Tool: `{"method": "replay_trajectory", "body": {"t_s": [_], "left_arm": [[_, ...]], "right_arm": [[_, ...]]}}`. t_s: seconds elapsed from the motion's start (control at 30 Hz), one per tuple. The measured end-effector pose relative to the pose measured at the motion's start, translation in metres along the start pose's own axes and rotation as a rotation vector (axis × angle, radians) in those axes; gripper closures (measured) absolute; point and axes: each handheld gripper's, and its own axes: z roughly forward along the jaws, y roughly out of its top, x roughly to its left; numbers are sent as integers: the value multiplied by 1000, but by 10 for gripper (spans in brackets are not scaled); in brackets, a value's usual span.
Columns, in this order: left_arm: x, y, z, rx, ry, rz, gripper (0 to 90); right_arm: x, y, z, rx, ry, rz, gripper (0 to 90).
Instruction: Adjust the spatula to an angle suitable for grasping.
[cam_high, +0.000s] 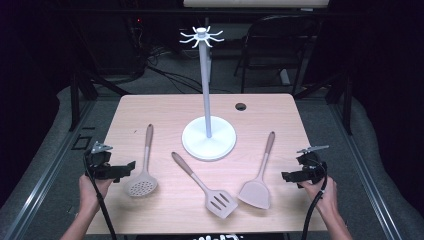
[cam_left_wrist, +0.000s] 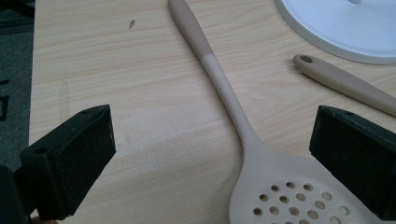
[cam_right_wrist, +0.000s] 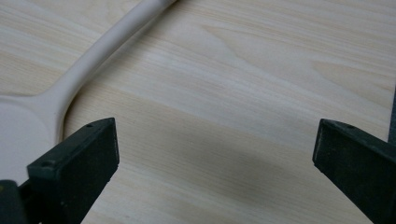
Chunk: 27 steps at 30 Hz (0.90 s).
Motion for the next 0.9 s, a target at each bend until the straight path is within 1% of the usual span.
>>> {"method": "replay_trajectory", "body": {"t_s": [0.03,0.07,0.17,0.2,0.23,0.27,0.3,0.33,0.43,0.47,0.53,0.57,0.67,0.7,0.73,0.77,0.8,0.87,0.9], "left_arm": [[0,0,0,0,-2,0,3],[0,0,1,2,-5,0,3],[0,0,1,4,-4,3,3],[1,0,1,5,-4,7,3],[1,0,1,5,-4,7,3],[1,-1,1,6,-3,7,3],[2,-1,1,8,-4,6,3],[2,-1,2,5,-3,3,3],[3,0,1,1,-1,2,3],[2,1,1,1,1,4,3],[2,1,2,1,-1,6,3],[1,1,2,6,-2,7,3],[1,0,2,5,-1,13,4],[0,1,2,6,0,15,4],[0,1,2,5,1,14,4],[0,1,2,7,1,15,5],[0,0,2,6,1,14,6],[0,1,3,10,3,16,8],[0,1,3,10,2,16,8]], "right_arm": [[1,0,0,3,1,-4,12],[5,1,-1,5,19,-4,21],[9,2,-1,-1,25,-7,37],[13,5,-2,-4,43,-10,54],[13,5,-2,-4,43,-10,54],[15,7,-1,-6,57,-10,62],[18,8,-1,-8,57,-8,73],[21,10,-1,-2,57,-16,90],[31,16,1,-12,68,-9,138],[33,17,1,-11,67,-7,138],[39,21,3,-7,91,2,146],[43,24,6,-9,90,-1,151],[52,29,12,9,84,-23,192],[58,33,16,13,83,-24,236],[58,33,16,13,83,-24,236],[61,35,18,22,75,-22,252],[63,36,21,23,77,-24,273],[66,38,26,49,64,-26,326],[69,40,30,75,59,-26,393]]}}
